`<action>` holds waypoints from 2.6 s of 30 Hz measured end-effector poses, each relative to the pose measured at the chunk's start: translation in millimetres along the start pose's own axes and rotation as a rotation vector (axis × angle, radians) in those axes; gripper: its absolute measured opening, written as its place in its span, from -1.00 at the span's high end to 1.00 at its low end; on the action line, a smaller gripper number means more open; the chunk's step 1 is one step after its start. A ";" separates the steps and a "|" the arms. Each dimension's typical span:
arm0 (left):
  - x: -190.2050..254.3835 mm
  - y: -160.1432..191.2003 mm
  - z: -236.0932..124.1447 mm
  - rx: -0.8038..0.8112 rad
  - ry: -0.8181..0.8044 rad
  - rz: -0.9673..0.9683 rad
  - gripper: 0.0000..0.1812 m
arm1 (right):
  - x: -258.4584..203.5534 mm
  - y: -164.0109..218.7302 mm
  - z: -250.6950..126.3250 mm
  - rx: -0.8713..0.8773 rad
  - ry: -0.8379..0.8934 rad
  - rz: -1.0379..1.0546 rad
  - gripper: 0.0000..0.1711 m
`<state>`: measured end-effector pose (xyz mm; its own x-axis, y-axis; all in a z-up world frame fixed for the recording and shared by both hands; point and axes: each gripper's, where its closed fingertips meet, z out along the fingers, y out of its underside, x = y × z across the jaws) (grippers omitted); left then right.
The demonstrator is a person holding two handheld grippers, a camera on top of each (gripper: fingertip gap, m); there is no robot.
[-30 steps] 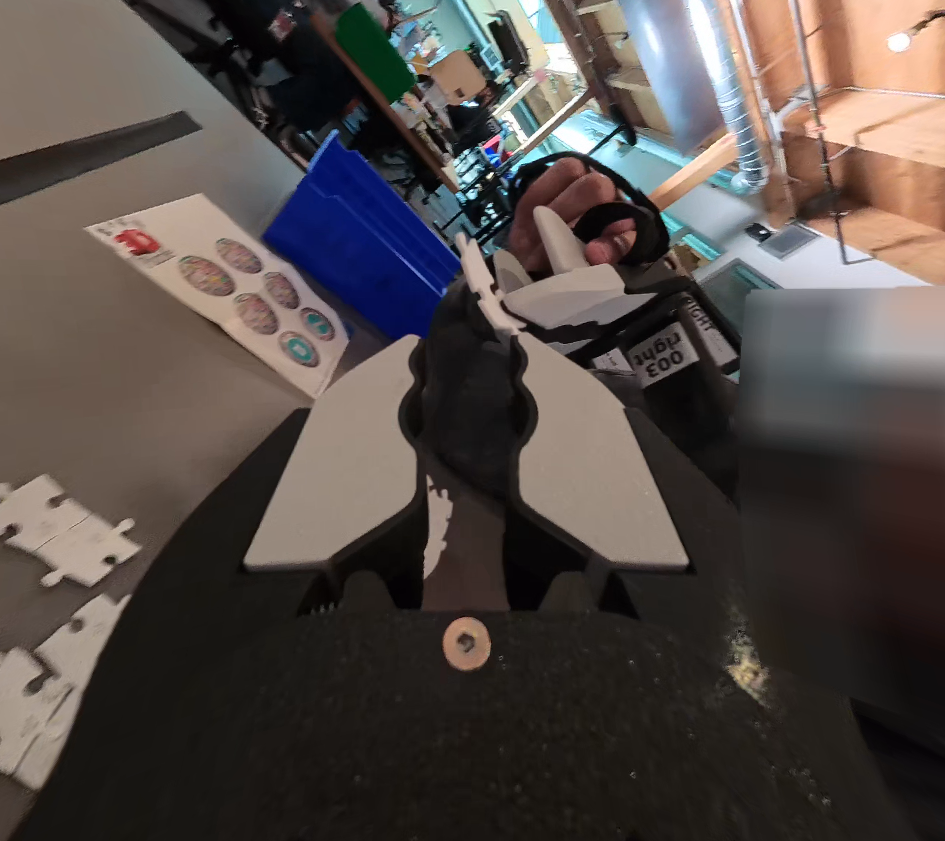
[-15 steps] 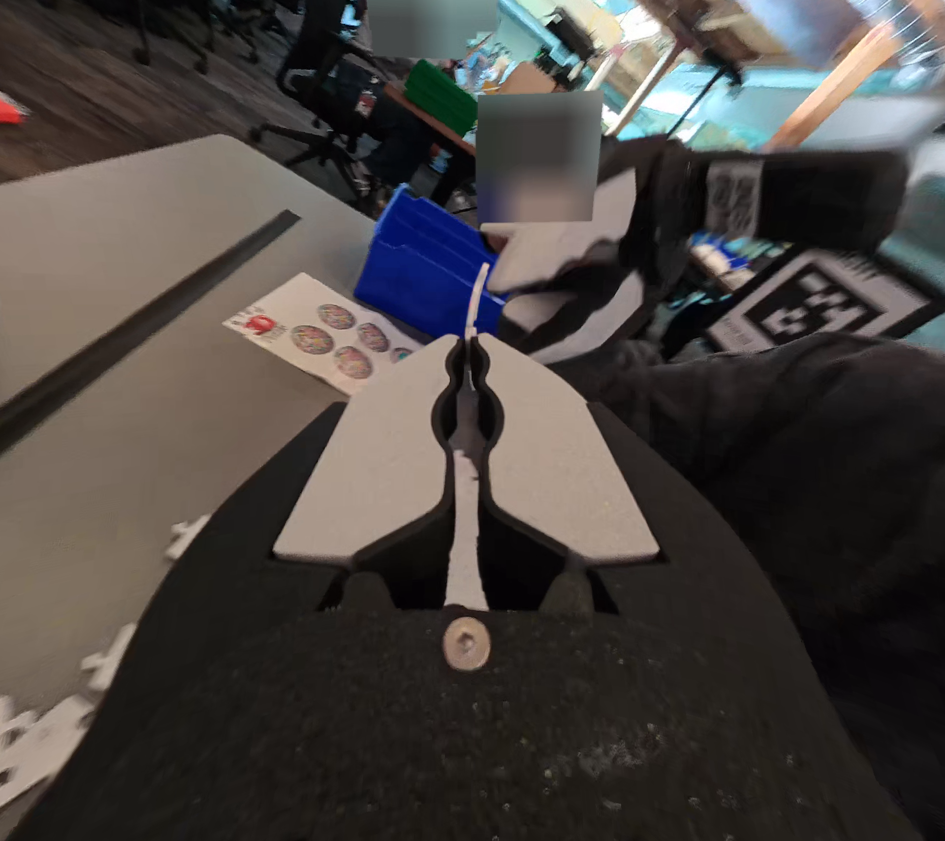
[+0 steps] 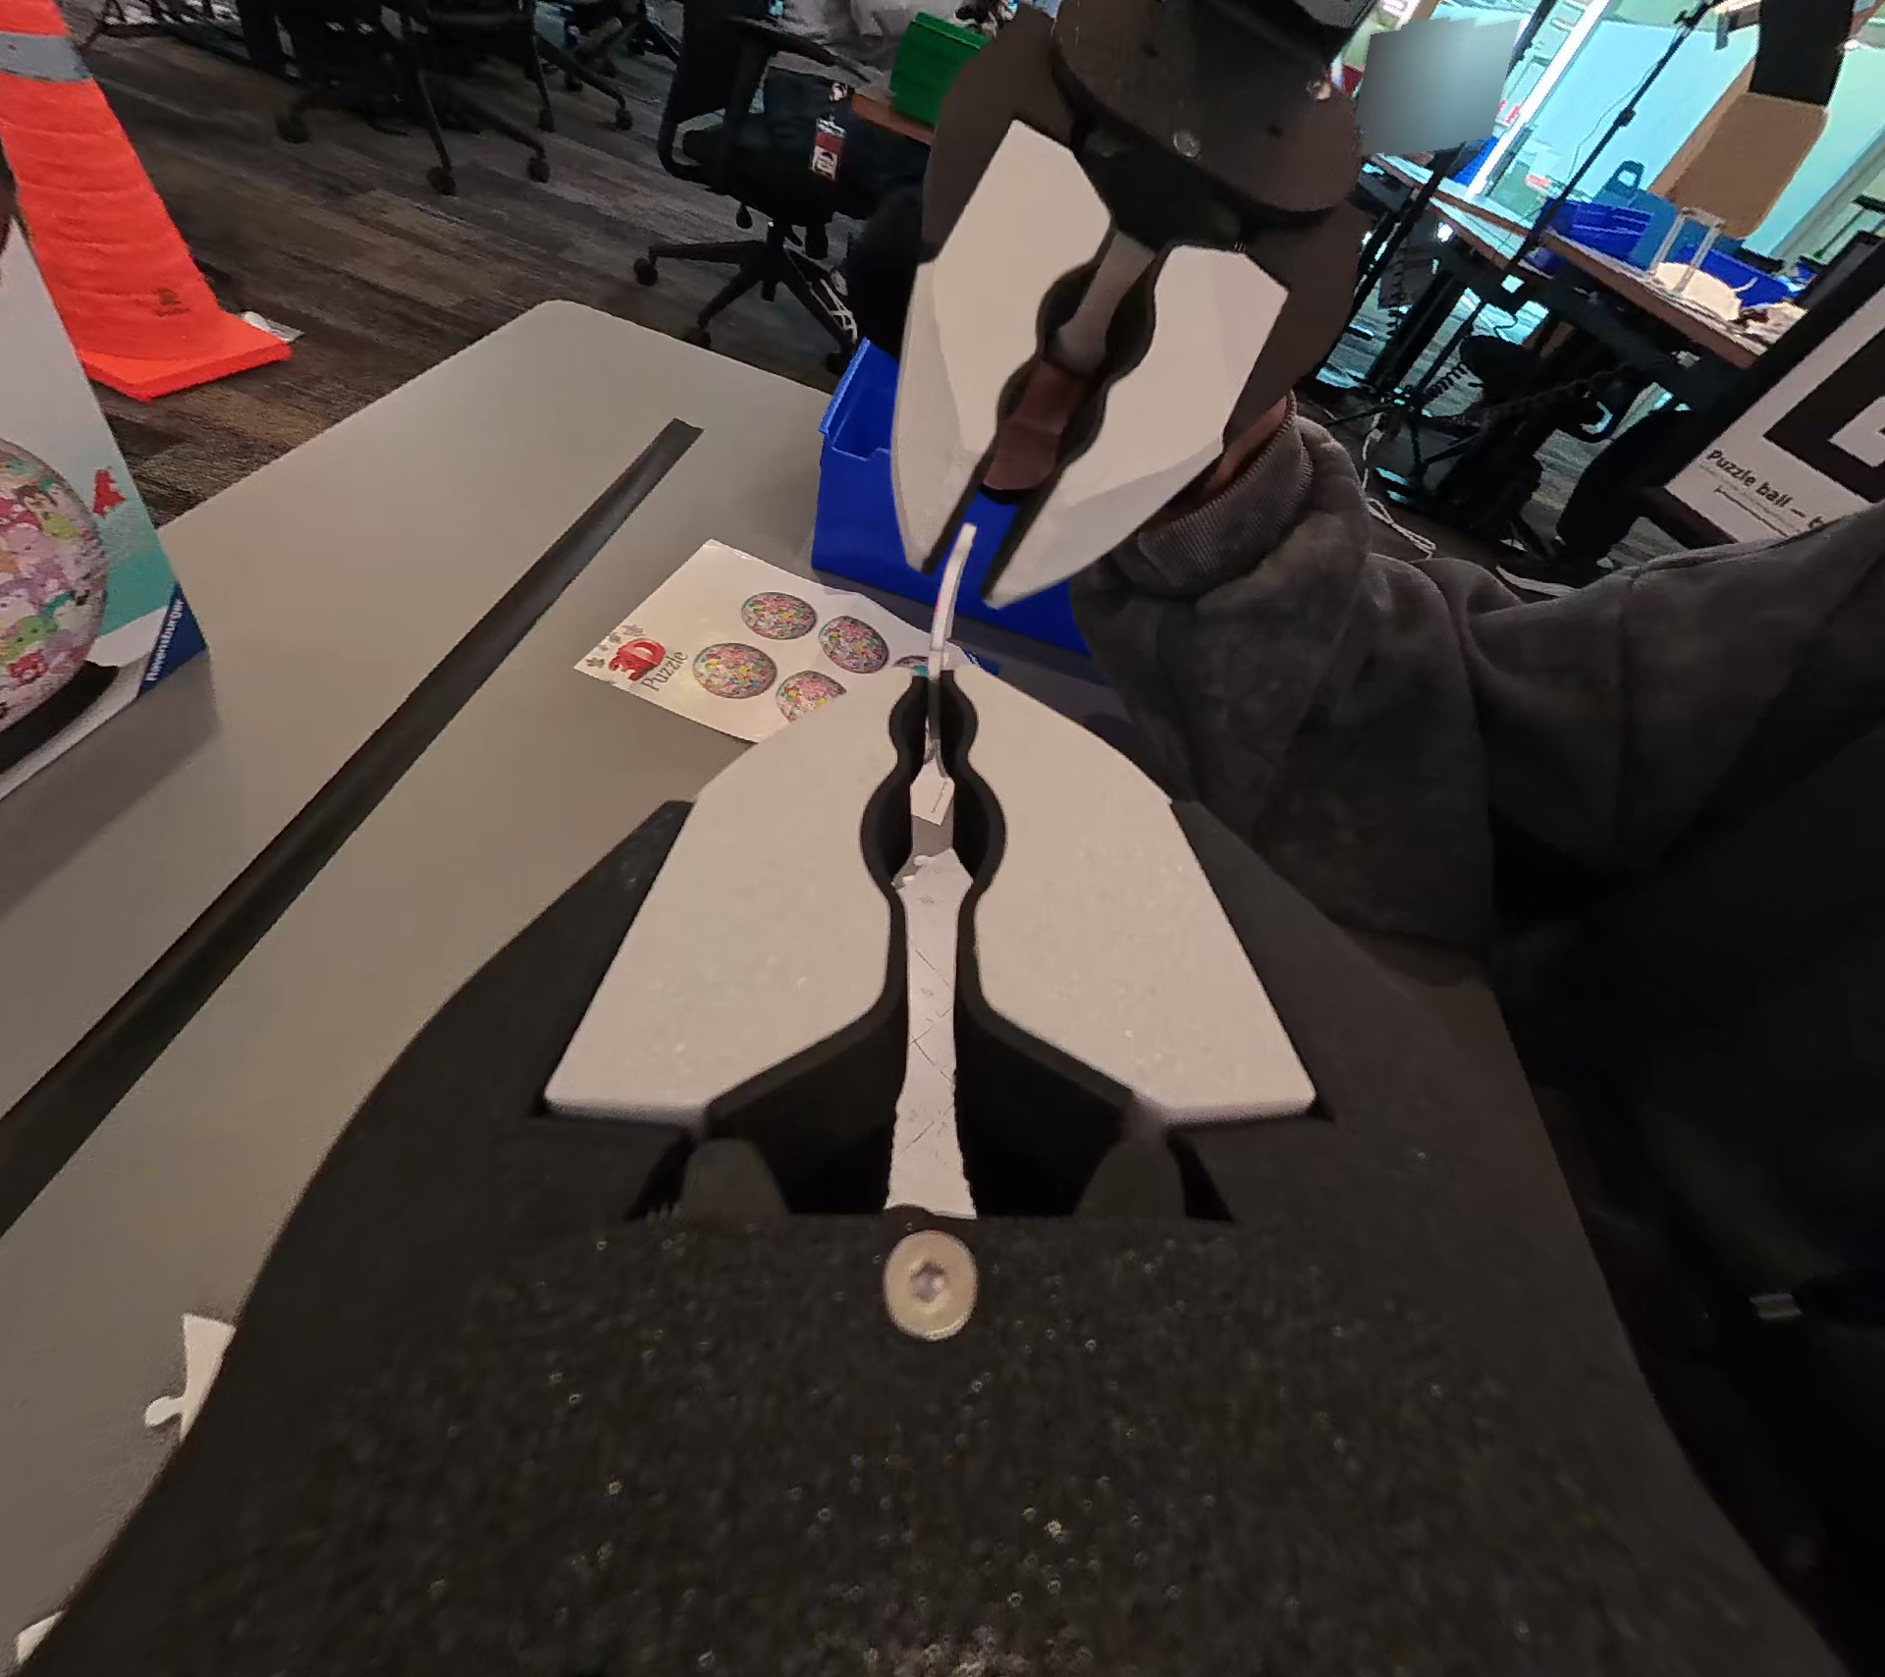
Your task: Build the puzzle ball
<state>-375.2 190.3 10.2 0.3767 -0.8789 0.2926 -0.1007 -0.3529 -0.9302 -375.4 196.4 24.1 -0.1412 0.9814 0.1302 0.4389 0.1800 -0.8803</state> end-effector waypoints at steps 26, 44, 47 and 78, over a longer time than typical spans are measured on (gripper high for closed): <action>-44.3 132.9 37.4 -0.492 0.033 -0.173 0.73 | -12.0 112.1 52.1 -0.141 -0.058 0.242 0.98; -30.0 137.0 49.1 -0.517 0.088 -0.176 0.98 | -14.5 119.3 44.0 -0.258 0.015 0.027 0.94; -28.7 138.9 49.8 -0.531 0.085 -0.163 0.98 | -16.8 122.5 46.3 -0.270 0.001 0.034 0.97; -23.2 149.4 49.3 -0.609 0.080 -0.118 0.98 | -30.9 135.3 48.5 -0.327 -0.087 0.049 0.97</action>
<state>-353.6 173.8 -146.5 0.3499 -0.8358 0.4232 -0.5783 -0.5481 -0.6043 -354.6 187.2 -121.2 -0.1818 0.9825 0.0395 0.7062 0.1584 -0.6900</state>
